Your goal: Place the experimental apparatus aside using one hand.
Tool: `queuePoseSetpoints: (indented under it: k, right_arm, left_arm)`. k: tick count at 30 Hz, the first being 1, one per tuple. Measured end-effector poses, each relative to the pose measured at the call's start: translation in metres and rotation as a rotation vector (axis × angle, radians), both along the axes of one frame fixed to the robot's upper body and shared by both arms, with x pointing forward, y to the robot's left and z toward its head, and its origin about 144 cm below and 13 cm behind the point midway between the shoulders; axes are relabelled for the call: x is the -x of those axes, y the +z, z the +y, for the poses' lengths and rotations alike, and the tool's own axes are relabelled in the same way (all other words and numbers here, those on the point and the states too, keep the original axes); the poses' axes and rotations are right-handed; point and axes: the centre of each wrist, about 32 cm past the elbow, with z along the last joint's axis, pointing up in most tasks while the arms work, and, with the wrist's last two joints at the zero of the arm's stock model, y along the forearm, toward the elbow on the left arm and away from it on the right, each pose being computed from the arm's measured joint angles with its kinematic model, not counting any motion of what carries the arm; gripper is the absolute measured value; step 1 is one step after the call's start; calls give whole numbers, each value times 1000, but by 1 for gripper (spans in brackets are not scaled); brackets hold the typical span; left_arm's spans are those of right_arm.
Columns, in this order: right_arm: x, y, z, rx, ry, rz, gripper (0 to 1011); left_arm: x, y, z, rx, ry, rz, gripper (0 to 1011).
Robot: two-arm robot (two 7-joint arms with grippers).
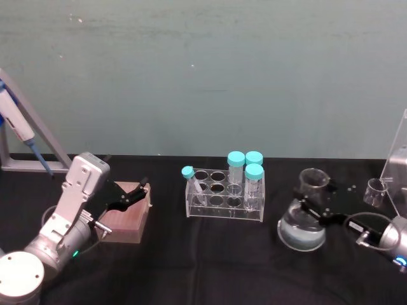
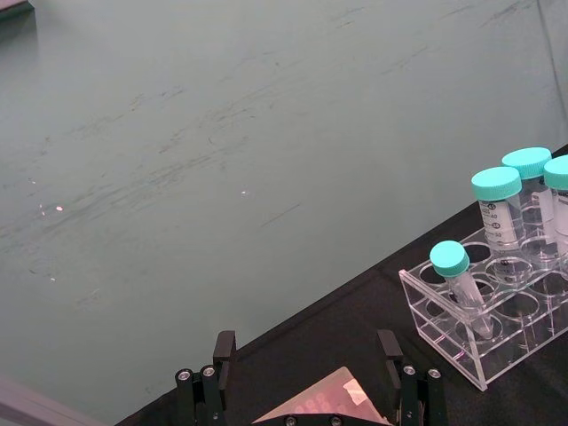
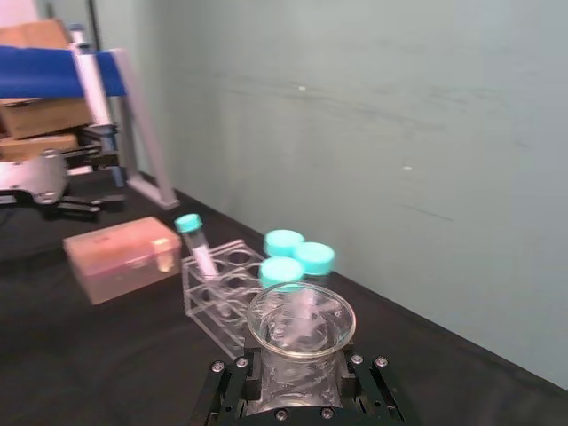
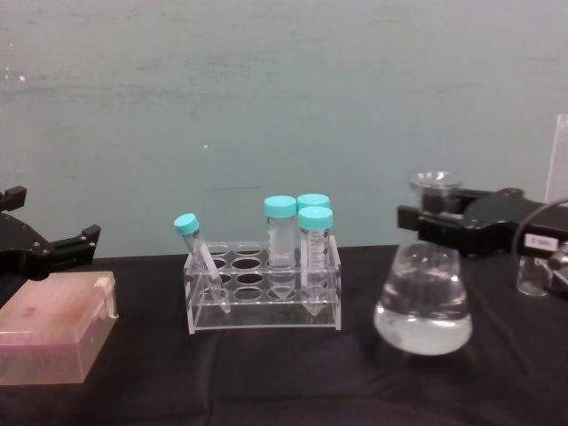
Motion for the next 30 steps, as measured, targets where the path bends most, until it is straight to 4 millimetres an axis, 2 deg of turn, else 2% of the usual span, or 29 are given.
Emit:
queuePoseSetpoints:
  k: [15,30]
  right_arm:
    - [9,-2,-23,2,-165,9,452]
    - [8,-5,-38,18,-269,12,452]
  left_arm:
    - [0,0,0,0,0,0,1000]
    - [0,0,0,0,0,0,1000]
